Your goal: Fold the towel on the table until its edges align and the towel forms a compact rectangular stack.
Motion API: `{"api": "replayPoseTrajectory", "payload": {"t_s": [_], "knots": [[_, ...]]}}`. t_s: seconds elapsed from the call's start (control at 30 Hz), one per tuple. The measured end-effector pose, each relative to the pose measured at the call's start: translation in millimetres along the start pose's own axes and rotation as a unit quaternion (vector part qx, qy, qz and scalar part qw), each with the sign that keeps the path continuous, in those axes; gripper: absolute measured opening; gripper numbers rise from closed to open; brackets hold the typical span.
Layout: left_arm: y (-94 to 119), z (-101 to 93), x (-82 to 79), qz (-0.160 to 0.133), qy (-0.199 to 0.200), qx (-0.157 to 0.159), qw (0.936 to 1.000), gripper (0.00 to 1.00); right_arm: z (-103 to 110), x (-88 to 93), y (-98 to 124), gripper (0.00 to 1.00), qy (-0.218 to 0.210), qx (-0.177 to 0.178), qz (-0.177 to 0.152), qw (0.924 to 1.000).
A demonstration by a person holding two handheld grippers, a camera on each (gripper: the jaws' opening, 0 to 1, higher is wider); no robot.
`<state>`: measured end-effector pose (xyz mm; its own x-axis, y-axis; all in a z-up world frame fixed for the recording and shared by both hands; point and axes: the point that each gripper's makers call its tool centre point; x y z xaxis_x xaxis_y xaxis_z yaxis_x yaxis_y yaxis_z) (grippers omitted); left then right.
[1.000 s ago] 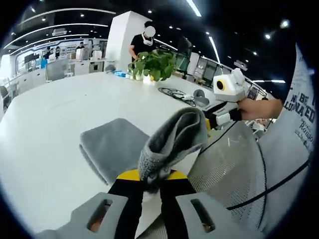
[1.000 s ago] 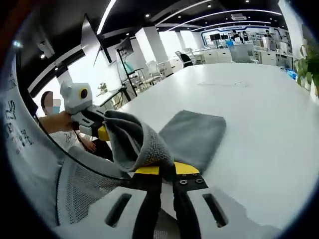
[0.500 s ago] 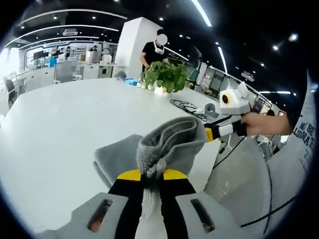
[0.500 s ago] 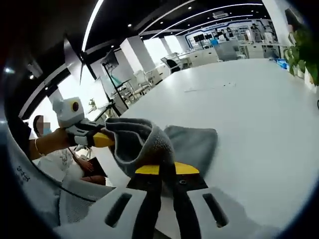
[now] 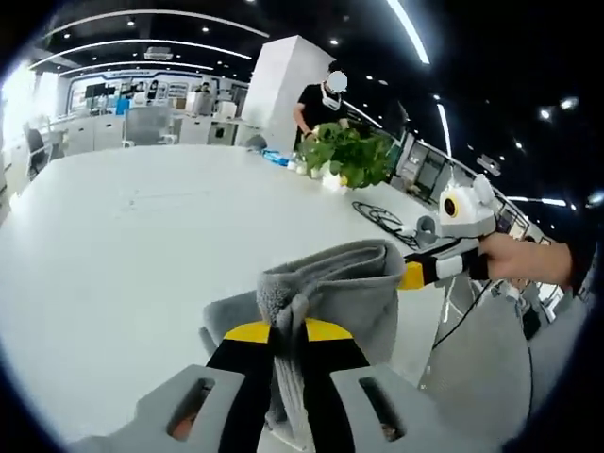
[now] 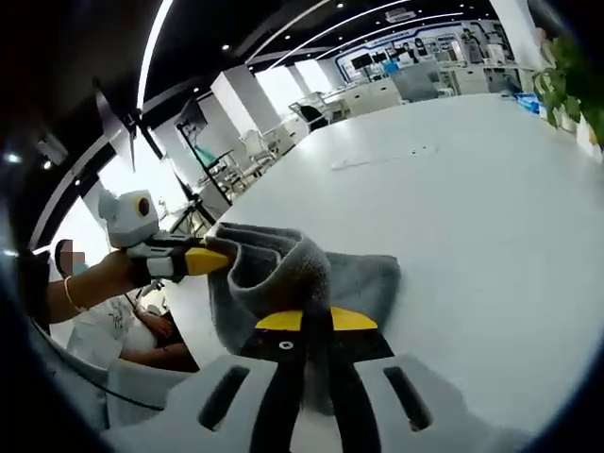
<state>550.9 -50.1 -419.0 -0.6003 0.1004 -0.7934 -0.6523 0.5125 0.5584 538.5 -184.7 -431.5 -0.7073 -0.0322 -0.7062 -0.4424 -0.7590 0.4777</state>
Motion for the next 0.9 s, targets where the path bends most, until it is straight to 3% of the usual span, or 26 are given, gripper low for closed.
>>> {"api": "replayPoseTrajectory", "payload": {"t_s": [0.13,0.5,0.63,0.73,0.83,0.9], "knots": [[-19.1,17.1,14.4,0.020,0.014,-0.015,0.9996,0.10,-12.3,4.9,-13.5,0.05,-0.007,0.005,0.014,0.9999],[-42.9,39.1,28.7,0.036,0.021,-0.032,0.9986,0.10,-38.0,11.1,-29.0,0.05,-0.027,0.015,0.022,0.9993],[-50.2,43.8,41.0,0.048,0.022,-0.050,0.9973,0.10,-49.4,12.2,-34.6,0.04,-0.029,0.025,0.024,0.9990],[-56.0,51.2,47.8,0.046,0.056,-0.058,0.9957,0.10,-46.2,9.2,-32.0,0.04,-0.032,0.027,0.025,0.9988],[-53.6,47.3,46.4,0.047,0.054,-0.061,0.9956,0.12,-45.8,11.3,-32.2,0.04,-0.003,0.029,0.032,0.9990],[-52.3,54.8,46.5,0.051,0.030,-0.073,0.9955,0.16,-48.4,11.8,-32.9,0.05,0.003,0.030,0.031,0.9991]]}}
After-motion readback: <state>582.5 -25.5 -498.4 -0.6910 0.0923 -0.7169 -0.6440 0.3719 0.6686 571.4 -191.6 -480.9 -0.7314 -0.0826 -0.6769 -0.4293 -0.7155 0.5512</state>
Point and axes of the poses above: the point that each gripper's makers call its tool centre point, and the gripper's own axes: y roughly backward along the fingers, z roughly to its left, x roughly out of its underside, and after that the axes turned 8 degrees about -x, right-handed
